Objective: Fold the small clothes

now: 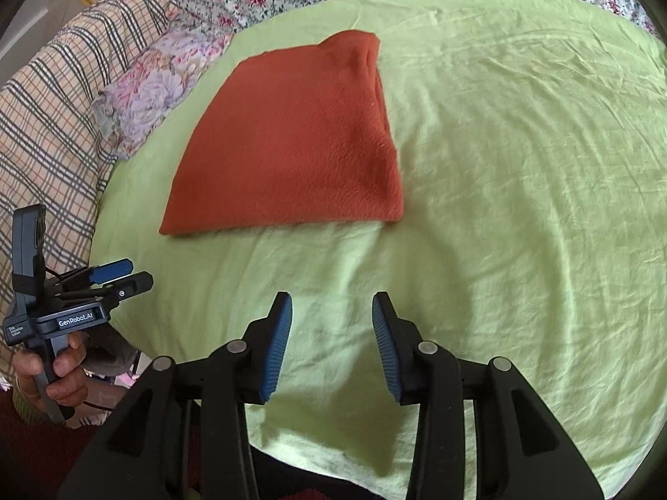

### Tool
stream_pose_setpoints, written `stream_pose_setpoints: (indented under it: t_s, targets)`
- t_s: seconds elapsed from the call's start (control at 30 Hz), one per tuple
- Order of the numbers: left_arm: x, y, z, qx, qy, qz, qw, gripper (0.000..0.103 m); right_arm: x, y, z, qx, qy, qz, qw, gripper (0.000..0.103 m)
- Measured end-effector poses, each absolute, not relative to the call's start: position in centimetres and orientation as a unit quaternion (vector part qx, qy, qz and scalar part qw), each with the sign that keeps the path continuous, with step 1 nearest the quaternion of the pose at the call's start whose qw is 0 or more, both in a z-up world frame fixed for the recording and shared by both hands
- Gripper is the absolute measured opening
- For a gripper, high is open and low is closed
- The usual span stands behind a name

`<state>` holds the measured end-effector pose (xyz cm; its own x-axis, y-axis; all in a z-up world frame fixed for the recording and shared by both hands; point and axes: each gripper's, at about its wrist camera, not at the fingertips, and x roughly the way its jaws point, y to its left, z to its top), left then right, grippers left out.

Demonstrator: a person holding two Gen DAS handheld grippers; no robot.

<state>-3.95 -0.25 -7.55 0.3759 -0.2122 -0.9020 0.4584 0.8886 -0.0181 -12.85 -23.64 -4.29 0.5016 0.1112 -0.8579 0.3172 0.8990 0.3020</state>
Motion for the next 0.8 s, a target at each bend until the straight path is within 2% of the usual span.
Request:
stream_pose_setpoints:
  t_s: [0.13, 0.27, 0.43, 0.57, 0.8]
  targets:
    - [-4.1, -0.2, -7.4, 0.116, 0.514, -0.201, 0.826, 0.071, -12.1, -23.0, -4.1, 0.207, 0.498, -0.054, 0.840, 0.046]
    - [-3.1, -0.2, -6.5, 0.106, 0.505, -0.193, 0.835, 0.077, -11.0, -22.8, -3.7, 0.194, 0.499, -0.051, 0.843, 0.047]
    - [-1.0, -0.7, -5.0, 0.108, 0.497, -0.168, 0.844, 0.078, -9.6, -23.2, -2.5, 0.180, 0.489, -0.054, 0.852, 0.048]
    - [-0.4, -2.0, -3.3, 0.136, 0.472, -0.142, 0.859, 0.082, -8.9, -23.4, -1.7, 0.171, 0.478, -0.056, 0.859, 0.059]
    - [-0.5, -3.5, -2.0, 0.155, 0.455, -0.141, 0.865, 0.083, -8.0, -23.3, -1.2, 0.165, 0.469, -0.055, 0.866, 0.063]
